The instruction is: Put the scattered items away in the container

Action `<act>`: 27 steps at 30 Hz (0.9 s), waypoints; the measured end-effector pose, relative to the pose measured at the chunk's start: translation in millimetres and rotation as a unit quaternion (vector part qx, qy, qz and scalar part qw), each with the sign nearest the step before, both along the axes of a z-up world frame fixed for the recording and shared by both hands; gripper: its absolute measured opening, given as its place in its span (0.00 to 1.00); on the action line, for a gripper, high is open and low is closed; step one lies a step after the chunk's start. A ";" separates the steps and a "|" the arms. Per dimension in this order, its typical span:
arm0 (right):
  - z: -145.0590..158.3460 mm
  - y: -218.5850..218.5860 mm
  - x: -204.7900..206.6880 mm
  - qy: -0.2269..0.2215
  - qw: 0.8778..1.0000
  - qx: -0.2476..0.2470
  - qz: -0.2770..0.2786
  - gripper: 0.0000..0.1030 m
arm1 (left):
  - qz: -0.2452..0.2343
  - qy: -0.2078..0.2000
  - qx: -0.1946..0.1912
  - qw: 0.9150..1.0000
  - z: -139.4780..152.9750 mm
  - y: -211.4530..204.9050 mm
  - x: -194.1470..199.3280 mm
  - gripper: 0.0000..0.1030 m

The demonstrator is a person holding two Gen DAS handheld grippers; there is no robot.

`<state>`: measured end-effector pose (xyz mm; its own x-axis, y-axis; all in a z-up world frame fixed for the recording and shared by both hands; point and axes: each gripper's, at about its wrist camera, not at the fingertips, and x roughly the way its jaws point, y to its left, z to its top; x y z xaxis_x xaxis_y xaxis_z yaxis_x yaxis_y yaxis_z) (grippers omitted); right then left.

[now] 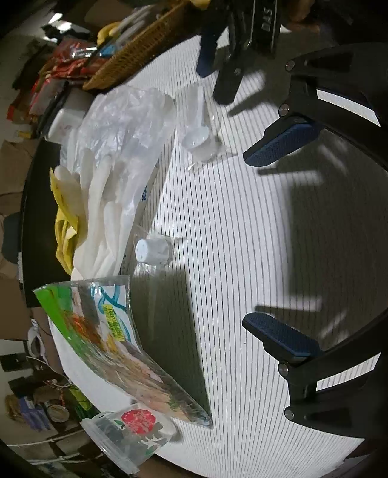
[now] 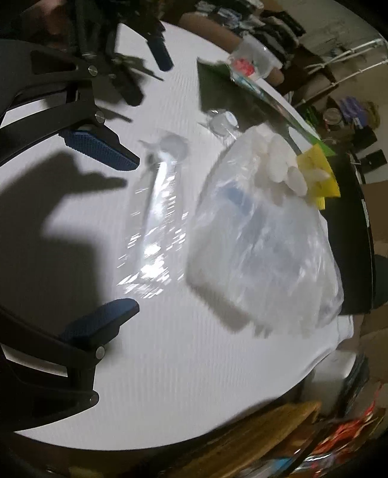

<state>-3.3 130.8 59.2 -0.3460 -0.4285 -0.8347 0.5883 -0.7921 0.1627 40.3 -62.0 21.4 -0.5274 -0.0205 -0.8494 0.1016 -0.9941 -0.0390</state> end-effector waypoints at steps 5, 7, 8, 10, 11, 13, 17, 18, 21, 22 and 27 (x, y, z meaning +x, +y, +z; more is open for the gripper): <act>-0.8 -21.3 -23.1 -0.001 1.000 -0.013 -0.024 0.89 | 0.008 -0.009 0.006 1.000 -7.1 -5.2 -12.1 0.96; -0.5 -20.2 -28.5 -0.005 0.999 -0.018 -0.032 0.89 | 0.011 -0.010 0.005 1.000 -9.6 -6.4 -18.8 0.96; -0.7 -18.1 -28.2 -0.004 0.999 -0.017 -0.032 0.89 | 0.012 -0.010 0.005 1.000 -10.7 -6.9 -21.3 0.96; -1.2 -11.0 -24.3 0.008 0.999 -0.009 -0.031 0.89 | 0.012 -0.012 0.003 1.000 -13.7 -6.8 -24.3 0.96; -1.7 -6.4 -21.9 0.016 0.999 -0.001 -0.032 0.90 | 0.011 -0.013 -0.001 1.000 -14.8 -5.5 -24.9 0.96; -2.6 4.1 -16.2 0.028 0.999 0.010 -0.037 0.90 | 0.008 -0.012 0.000 1.000 -14.9 -3.2 -25.1 0.96; -2.8 18.7 -9.9 0.042 0.998 0.012 -0.043 0.94 | 0.007 -0.006 -0.001 1.000 -14.9 5.3 -22.0 0.96; -1.7 20.8 -8.2 0.044 0.998 0.006 -0.044 0.95 | 0.008 -0.005 -0.003 1.000 -15.6 7.4 -21.7 0.96; -6.5 21.8 -3.3 0.045 0.998 0.012 -0.052 0.97 | 0.007 -0.001 -0.013 1.000 -17.4 14.6 -22.0 0.96; -6.9 19.1 0.2 0.055 0.997 0.018 -0.051 0.97 | 0.007 0.001 -0.015 1.000 -17.7 16.7 -22.7 0.96; -12.6 15.9 1.6 0.080 0.995 0.047 -0.043 1.00 | 0.012 0.012 -0.017 1.000 -19.1 20.6 -27.3 1.00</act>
<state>-1.6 146.7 46.6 -0.5105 -0.3146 -0.8003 0.5298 -0.8481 -0.0045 13.0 -41.4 2.3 -0.5469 -0.0619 -0.8349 0.1241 -0.9922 -0.0077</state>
